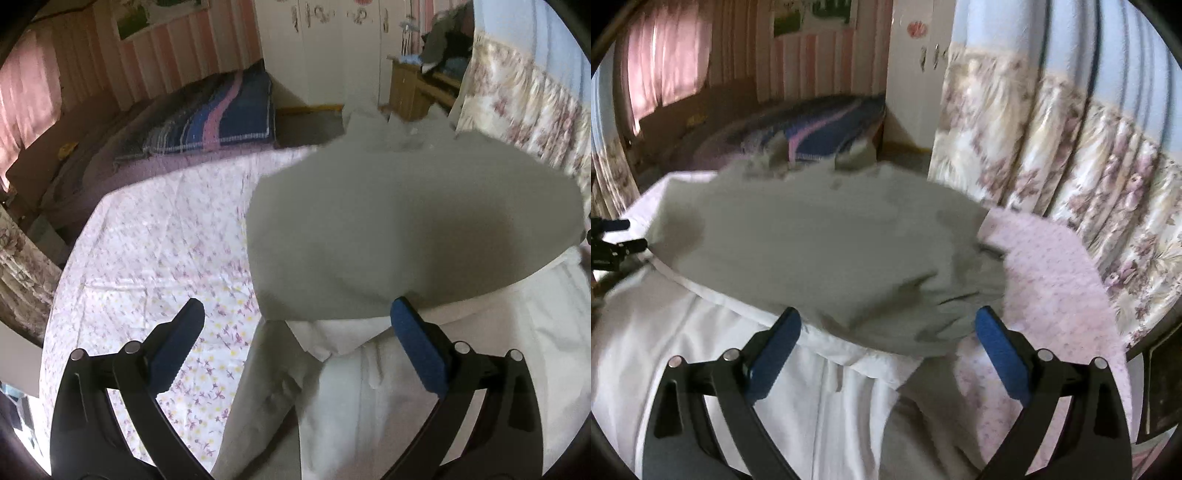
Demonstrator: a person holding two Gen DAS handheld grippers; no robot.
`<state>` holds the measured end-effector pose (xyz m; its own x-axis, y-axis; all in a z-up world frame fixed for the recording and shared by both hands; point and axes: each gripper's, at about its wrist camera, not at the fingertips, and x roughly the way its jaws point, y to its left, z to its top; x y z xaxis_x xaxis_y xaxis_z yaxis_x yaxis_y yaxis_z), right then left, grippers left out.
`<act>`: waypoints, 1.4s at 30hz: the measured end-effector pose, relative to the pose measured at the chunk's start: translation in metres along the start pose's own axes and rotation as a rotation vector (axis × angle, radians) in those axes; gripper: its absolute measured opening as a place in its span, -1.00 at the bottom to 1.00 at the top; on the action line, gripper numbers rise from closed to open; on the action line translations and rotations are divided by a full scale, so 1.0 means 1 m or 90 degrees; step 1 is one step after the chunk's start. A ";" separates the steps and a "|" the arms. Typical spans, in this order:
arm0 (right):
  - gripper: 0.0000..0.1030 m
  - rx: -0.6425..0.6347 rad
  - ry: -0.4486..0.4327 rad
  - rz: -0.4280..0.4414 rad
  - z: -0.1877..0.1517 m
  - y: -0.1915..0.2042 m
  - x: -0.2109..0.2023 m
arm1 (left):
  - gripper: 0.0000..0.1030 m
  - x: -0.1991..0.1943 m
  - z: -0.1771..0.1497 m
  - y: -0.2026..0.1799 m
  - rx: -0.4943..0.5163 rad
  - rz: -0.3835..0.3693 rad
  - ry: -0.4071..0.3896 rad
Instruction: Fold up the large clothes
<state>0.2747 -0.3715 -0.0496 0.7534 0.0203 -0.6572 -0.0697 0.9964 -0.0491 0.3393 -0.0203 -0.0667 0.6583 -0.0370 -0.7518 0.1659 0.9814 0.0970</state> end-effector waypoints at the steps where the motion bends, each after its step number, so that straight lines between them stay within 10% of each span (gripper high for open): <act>1: 0.88 -0.002 -0.007 -0.003 0.004 -0.001 -0.005 | 0.94 -0.004 0.003 0.000 0.003 0.001 -0.010; 11: 0.88 0.001 0.011 0.000 0.055 0.005 0.034 | 0.94 0.014 0.060 -0.024 0.036 0.006 -0.019; 27: 0.87 -0.015 0.108 -0.019 0.046 0.001 0.120 | 0.94 0.089 0.067 -0.037 0.063 0.012 0.046; 42: 0.96 0.016 -0.076 0.051 0.019 -0.002 -0.062 | 0.94 -0.064 0.016 -0.049 0.086 0.072 -0.113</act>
<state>0.2404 -0.3729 0.0057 0.8189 0.1080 -0.5636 -0.1177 0.9929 0.0192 0.3009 -0.0686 -0.0131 0.7948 0.0269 -0.6062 0.1727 0.9477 0.2684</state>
